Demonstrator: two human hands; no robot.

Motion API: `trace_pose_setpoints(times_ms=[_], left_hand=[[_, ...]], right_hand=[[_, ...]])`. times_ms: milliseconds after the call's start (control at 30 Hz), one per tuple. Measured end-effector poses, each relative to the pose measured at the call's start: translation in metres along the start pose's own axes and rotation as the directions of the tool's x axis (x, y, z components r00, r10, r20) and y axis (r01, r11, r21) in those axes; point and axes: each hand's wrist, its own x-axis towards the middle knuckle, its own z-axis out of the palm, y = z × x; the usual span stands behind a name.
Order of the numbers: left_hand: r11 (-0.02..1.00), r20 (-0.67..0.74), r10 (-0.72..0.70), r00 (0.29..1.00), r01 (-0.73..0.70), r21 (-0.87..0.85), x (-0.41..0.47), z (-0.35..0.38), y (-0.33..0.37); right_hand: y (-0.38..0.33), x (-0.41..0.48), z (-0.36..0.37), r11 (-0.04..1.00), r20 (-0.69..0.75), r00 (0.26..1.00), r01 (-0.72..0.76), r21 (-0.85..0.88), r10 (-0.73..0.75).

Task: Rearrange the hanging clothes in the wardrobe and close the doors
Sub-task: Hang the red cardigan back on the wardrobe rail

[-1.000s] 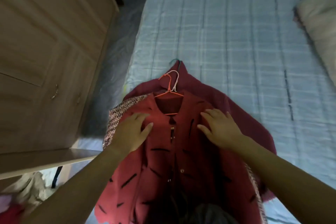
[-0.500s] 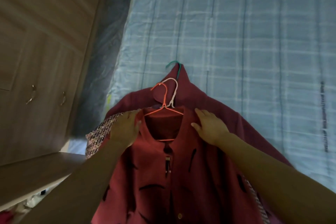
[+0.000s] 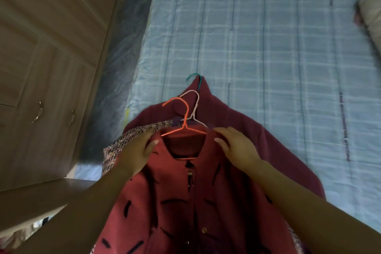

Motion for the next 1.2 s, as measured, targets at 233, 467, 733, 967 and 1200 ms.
trace_pose_setpoints(times_ms=[233,467,733,967,1200], left_hand=[[0.995,-0.232,0.066,0.97,-0.082,-0.061,-0.091,-0.033,0.046],[0.955,-0.613,-0.229,0.756,0.053,-0.292,-0.201,-0.045,0.076],[0.935,-0.708,-0.235,0.666,-0.044,-0.352,-0.326,-0.079,0.074],[0.89,-0.803,-0.448,0.393,0.11,-0.442,-0.446,-0.058,0.03],[0.817,-0.791,-0.577,0.204,0.122,-0.564,-0.589,-0.072,-0.059]], right_hand=[[-0.042,-0.078,-0.026,0.983,-0.174,0.973,0.167,0.08,-0.151],[-0.092,-0.147,-0.039,0.954,-0.375,0.879,0.294,-0.059,-0.294],[-0.165,-0.215,-0.033,0.89,-0.43,0.785,0.44,-0.119,-0.446],[-0.243,-0.263,0.021,0.714,-0.377,0.616,0.664,-0.224,-0.691],[-0.36,-0.329,0.116,0.561,-0.298,0.5,0.81,-0.172,-0.813]])
